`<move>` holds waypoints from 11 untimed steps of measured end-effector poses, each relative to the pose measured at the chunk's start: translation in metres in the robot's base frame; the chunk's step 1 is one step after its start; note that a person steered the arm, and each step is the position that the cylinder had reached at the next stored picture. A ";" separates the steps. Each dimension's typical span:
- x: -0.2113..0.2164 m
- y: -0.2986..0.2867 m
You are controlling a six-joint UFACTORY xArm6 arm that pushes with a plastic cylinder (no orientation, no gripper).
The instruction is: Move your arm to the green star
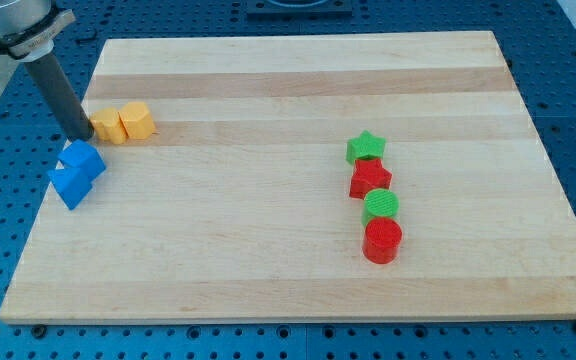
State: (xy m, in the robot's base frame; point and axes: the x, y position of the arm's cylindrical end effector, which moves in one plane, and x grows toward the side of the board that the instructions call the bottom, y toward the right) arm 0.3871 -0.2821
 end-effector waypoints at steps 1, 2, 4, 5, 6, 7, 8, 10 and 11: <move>-0.001 0.004; -0.014 -0.007; -0.061 0.008; -0.075 0.047; -0.077 0.099; -0.077 0.157; -0.077 0.215; -0.064 0.325; -0.048 0.379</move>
State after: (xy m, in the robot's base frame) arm 0.3387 0.0966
